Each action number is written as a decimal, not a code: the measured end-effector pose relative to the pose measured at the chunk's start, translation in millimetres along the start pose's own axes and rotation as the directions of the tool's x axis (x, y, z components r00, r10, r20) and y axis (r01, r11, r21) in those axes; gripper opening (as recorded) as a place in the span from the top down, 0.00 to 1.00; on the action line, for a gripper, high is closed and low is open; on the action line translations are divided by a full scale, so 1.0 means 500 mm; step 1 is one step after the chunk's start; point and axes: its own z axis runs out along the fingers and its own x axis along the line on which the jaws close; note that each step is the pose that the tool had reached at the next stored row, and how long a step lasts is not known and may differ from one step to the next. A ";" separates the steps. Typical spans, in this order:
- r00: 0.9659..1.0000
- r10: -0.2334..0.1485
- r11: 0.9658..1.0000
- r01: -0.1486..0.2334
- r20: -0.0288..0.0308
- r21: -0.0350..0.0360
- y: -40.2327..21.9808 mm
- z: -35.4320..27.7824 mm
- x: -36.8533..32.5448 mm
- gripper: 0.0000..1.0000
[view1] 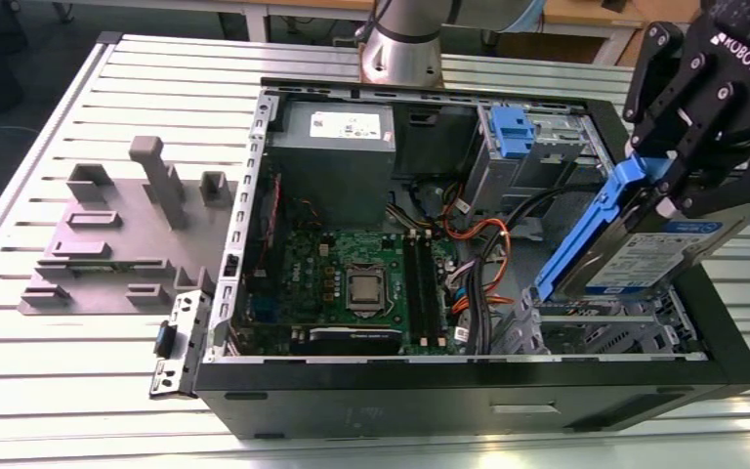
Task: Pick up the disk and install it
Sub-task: 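Insert the disk into the insertion slot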
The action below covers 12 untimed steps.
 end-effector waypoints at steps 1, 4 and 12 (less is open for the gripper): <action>1.000 0.000 1.000 0.000 0.000 0.000 0.000 0.002 0.000 0.64; 1.000 0.001 1.000 -0.001 0.000 0.000 -0.001 0.009 0.000 0.64; 1.000 0.003 1.000 -0.003 -0.001 0.000 -0.001 0.022 0.006 0.64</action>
